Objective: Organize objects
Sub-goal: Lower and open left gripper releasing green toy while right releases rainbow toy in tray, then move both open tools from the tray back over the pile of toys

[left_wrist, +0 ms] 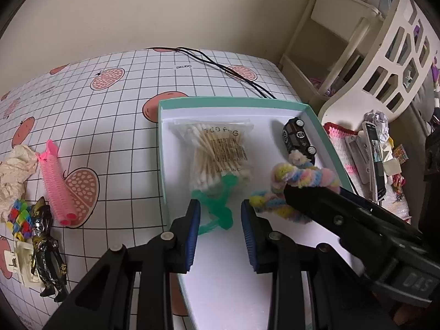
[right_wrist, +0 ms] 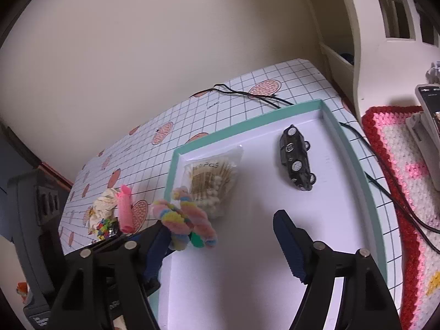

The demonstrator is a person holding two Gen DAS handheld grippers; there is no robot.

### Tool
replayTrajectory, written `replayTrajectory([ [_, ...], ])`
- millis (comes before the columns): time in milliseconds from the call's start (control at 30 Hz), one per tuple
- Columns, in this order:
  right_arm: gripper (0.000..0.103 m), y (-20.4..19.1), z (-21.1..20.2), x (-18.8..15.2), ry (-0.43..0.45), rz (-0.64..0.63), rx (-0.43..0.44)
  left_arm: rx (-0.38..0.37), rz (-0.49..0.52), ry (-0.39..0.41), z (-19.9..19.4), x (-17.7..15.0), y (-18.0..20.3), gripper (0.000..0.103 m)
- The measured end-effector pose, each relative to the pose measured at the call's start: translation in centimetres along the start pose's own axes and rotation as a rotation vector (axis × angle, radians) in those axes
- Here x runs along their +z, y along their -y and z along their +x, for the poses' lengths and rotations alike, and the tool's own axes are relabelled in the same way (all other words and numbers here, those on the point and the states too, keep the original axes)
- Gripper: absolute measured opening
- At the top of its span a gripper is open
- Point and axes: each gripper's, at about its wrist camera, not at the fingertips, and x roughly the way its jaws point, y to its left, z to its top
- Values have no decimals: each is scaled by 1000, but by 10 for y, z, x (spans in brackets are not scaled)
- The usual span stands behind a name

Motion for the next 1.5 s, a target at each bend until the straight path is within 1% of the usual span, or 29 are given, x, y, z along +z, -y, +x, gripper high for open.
replayTrajectory([
  [67, 82, -1, -1, 0, 2, 1, 14, 3, -5, -1, 0, 0, -1, 31],
  [100, 84, -1, -1, 0, 6, 0, 7, 6, -5, -1, 0, 0, -1, 31],
  [167, 84, 0, -2, 1, 13, 0, -5, 5, -6, 0, -1, 0, -2, 31],
  [233, 84, 2, -3, 1, 24, 10, -37, 1, -11, 4, -3, 0, -3, 31],
  [300, 85, 6, -4, 2, 27, 29, -29, -3, -15, 6, -5, 1, -3, 31],
  [333, 87, 9, -5, 3, 24, 46, -18, -4, -15, 8, -6, 1, -4, 31],
  [400, 89, 10, 0, 2, -4, 31, -94, -1, -15, 12, -8, 1, -5, 31],
  [433, 89, 11, 3, 1, -20, 23, -93, 0, -16, 15, -8, 1, -5, 31],
  [500, 90, 17, 6, -1, -46, 71, -33, 9, -2, 14, -8, 0, -4, 32],
  [533, 90, 19, 6, -1, -48, 87, -22, 9, -1, 13, -8, 0, -4, 32],
  [600, 90, 20, 2, 1, -18, 100, -25, 11, -2, 15, -8, 0, -3, 32],
  [700, 92, 19, -2, 2, -15, 118, 29, 26, 14, 17, -7, 0, 1, 33],
  [800, 94, 9, 4, 0, -48, 94, 58, 45, 18, 17, -5, 0, 4, 33],
  [867, 94, 2, 5, -2, -59, 63, 55, 67, 1, 6, -2, 0, 2, 33],
  [967, 94, -4, 5, -4, -76, 44, 85, 106, -28, -10, 2, 0, -4, 33],
  [1033, 95, -4, 3, -4, -73, 42, 97, 95, -53, -14, 2, 1, -10, 33],
  [1167, 97, 1, -6, -2, -38, 85, 158, 106, -40, -13, 3, -1, -9, 33],
  [1200, 97, 3, -8, -1, -31, 94, 160, 103, -41, -12, 2, -1, -9, 33],
  [1300, 97, 4, -9, 0, -15, 96, 127, 74, -47, 0, -1, 0, -8, 33],
  [1400, 97, 5, -7, 0, -18, 89, 83, 68, -31, 19, -9, 2, -5, 33],
  [1500, 97, 8, -8, -1, -15, 75, 35, 55, -54, 20, -15, 5, -8, 33],
])
